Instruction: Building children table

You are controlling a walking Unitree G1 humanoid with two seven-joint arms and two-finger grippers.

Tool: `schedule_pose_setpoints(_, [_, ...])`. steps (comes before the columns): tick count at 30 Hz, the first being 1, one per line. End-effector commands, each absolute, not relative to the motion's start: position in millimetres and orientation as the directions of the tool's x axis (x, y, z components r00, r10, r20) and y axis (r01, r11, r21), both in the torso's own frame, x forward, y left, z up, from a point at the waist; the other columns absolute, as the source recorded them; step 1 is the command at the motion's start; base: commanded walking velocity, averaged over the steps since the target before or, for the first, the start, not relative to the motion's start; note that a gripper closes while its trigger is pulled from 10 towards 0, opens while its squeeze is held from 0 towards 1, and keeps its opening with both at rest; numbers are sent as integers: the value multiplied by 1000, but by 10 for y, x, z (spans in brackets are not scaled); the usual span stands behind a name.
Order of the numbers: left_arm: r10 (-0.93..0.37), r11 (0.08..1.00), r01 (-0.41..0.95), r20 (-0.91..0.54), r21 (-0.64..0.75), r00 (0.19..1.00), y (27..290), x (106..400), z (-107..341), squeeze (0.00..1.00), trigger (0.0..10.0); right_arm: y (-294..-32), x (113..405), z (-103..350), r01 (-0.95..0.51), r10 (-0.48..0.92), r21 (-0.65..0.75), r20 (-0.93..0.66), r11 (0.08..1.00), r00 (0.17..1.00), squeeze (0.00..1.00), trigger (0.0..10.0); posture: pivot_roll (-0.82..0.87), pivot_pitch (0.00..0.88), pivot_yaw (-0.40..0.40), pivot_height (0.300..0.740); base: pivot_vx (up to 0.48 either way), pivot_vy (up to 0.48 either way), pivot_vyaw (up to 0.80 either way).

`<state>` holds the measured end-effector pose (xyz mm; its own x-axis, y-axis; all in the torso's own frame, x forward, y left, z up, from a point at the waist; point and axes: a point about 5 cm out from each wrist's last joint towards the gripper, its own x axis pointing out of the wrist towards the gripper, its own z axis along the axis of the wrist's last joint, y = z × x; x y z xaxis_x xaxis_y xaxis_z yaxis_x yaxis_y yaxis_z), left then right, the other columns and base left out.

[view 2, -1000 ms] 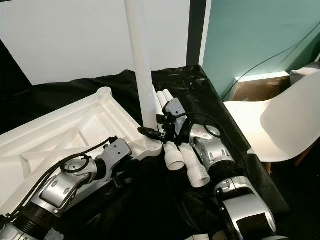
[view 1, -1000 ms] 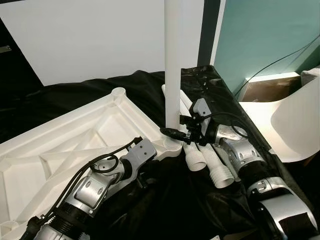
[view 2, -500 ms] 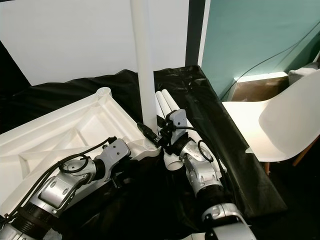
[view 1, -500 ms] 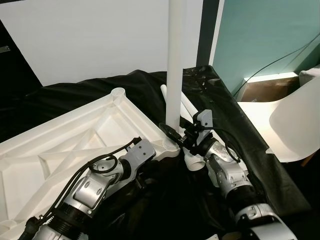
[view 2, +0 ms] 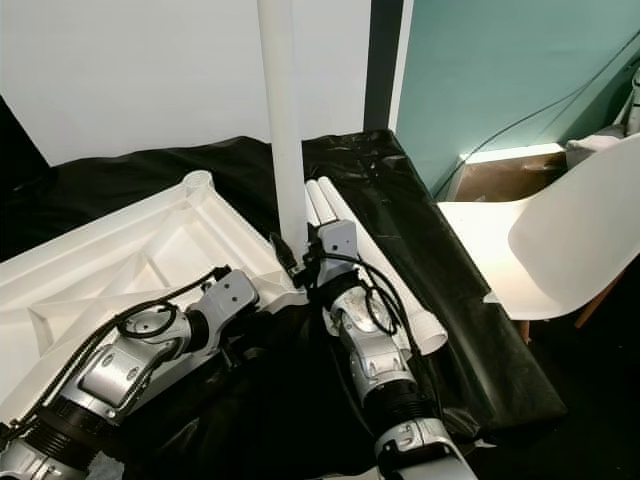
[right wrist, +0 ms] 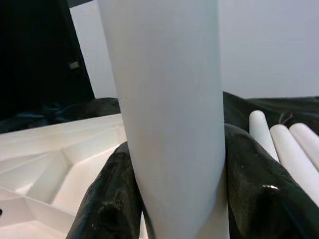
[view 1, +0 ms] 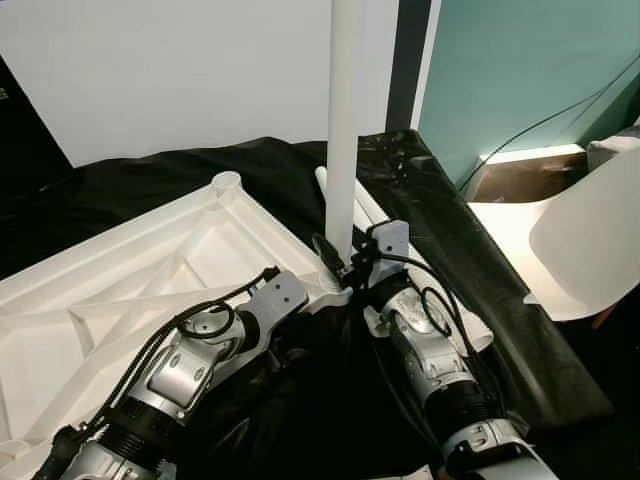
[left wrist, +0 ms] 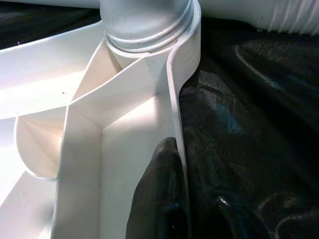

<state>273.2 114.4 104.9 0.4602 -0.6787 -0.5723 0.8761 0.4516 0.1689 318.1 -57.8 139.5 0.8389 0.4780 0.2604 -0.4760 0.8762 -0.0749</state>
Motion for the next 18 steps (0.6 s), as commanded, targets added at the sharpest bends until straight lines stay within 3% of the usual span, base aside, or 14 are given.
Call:
schedule_pose_setpoints(1, [-662, 398, 917, -686, 20, 302, 1141, 2485, 666, 0, 10000, -647, 3213, 1566, -412, 422, -103, 339, 905, 841, 0, 4745, 89, 0, 18, 740, 0, 0, 0])
schedule_pose_setpoints(2, [-661, 399, 917, -686, 20, 303, 1141, 2483, 663, 0, 10000, -596, 3202, 1519, -463, 472, -107, 308, 880, 826, 0, 10000, 90, 0, 16, 740, 0, 0, 0])
schedule_pose_setpoints(3, [-661, 401, 916, -686, 20, 304, 1140, 2483, 661, 0, 10000, -563, 3198, 1477, -507, 512, -94, 275, 857, 814, 1000, 10000, 91, 0, 14, 740, 0, 0, 0])
schedule_pose_setpoints(7, [-661, 403, 915, -686, 19, 305, 1139, 2483, 660, 0, 10000, -528, 3198, 1425, -570, 571, -77, 231, 818, 788, 1000, 10000, 88, 0, 15, 740, 0, 0, 0])
schedule_pose_setpoints(9, [-661, 403, 915, -686, 19, 305, 1139, 2483, 658, 0, 10000, -517, 3204, 1401, -605, 608, -84, 202, 792, 768, 953, 10000, 84, 0, 16, 740, 0, 0, 0])
schedule_pose_setpoints(10, [-661, 403, 915, -686, 19, 305, 1138, 2483, 656, 0, 10000, -524, 3214, 1384, -639, 645, -98, 178, 763, 743, 0, 10000, 80, 0, 17, 740, 0, 0, 0])
schedule_pose_setpoints(18, [-665, 397, 917, -683, 20, 302, 1115, 2499, 659, 0, 10000, -701, 3268, 1292, -813, 825, -154, 20, 561, 565, 0, 10000, 70, 0, 21, 740, 0, 0, 0])
